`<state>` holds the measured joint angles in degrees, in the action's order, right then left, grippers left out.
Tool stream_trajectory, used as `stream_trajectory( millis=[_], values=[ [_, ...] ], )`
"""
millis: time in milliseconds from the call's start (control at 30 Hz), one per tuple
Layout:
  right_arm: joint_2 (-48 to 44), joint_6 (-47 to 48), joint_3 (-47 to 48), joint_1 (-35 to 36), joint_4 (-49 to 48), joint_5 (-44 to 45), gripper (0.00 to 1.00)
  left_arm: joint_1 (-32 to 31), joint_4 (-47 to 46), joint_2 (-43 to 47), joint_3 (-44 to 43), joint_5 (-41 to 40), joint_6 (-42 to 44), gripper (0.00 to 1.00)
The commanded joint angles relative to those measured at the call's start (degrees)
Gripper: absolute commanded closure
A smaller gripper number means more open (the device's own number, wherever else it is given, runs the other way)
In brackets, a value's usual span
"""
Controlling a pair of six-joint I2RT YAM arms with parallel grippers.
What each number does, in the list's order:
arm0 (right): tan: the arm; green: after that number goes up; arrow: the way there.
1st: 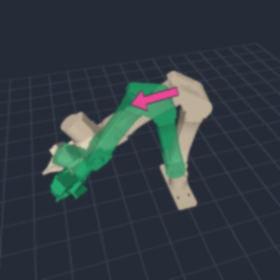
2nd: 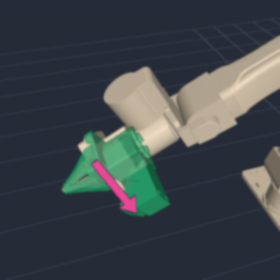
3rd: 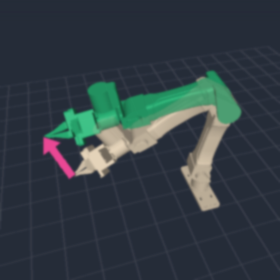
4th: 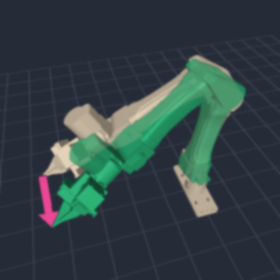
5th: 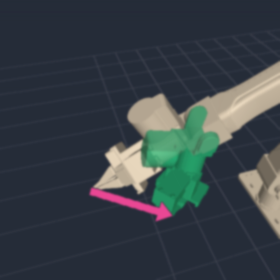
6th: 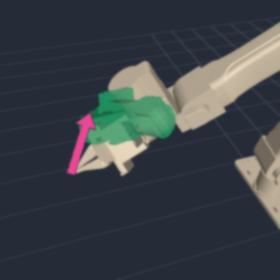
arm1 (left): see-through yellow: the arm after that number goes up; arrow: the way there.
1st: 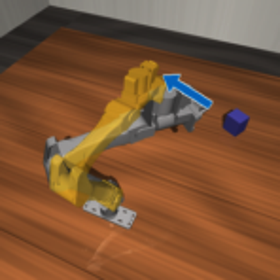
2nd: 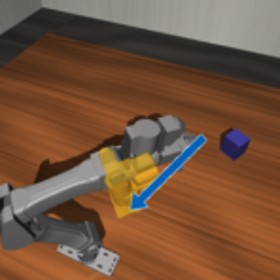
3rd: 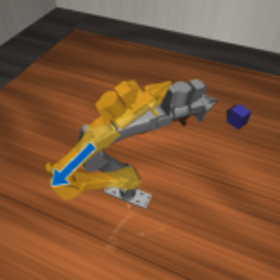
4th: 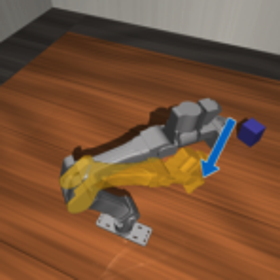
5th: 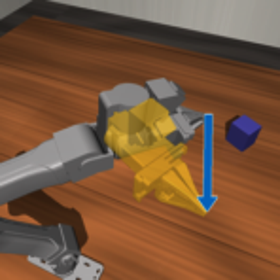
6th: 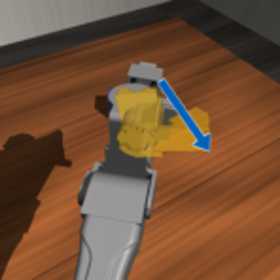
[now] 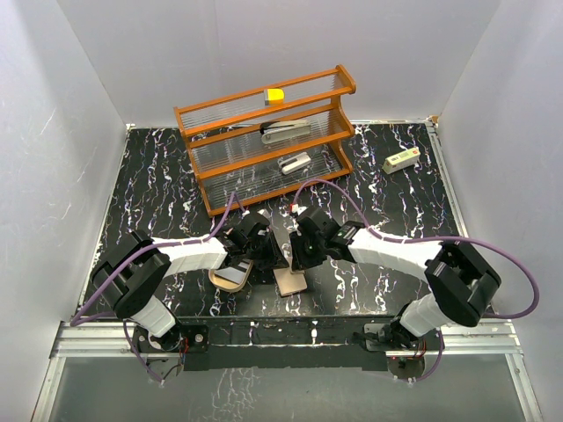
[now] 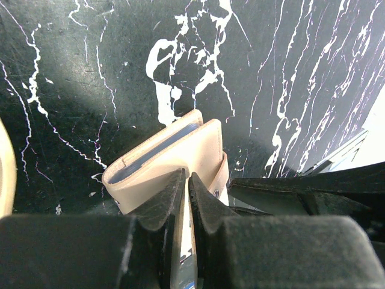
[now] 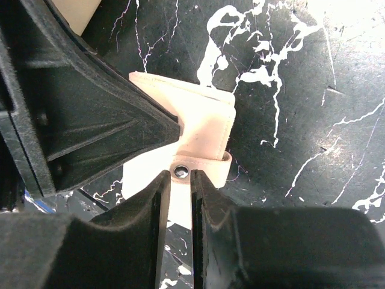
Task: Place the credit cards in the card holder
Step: Close the card holder at the center of the board.
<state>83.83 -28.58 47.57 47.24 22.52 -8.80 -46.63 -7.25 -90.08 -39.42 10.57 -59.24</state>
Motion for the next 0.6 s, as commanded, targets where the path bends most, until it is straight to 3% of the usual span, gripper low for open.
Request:
stream_trajectory(
  millis=[0,567],
  values=[
    [0.65,0.01,0.31,0.22,-2.45,-0.52,0.82,-0.13,6.45,-1.78,2.15,-3.73,1.15,0.92],
    [3.08,0.02,0.15,0.75,-3.77,-2.28,0.85,-0.13,6.46,-2.33,1.95,-3.73,1.33,0.92]
  ],
)
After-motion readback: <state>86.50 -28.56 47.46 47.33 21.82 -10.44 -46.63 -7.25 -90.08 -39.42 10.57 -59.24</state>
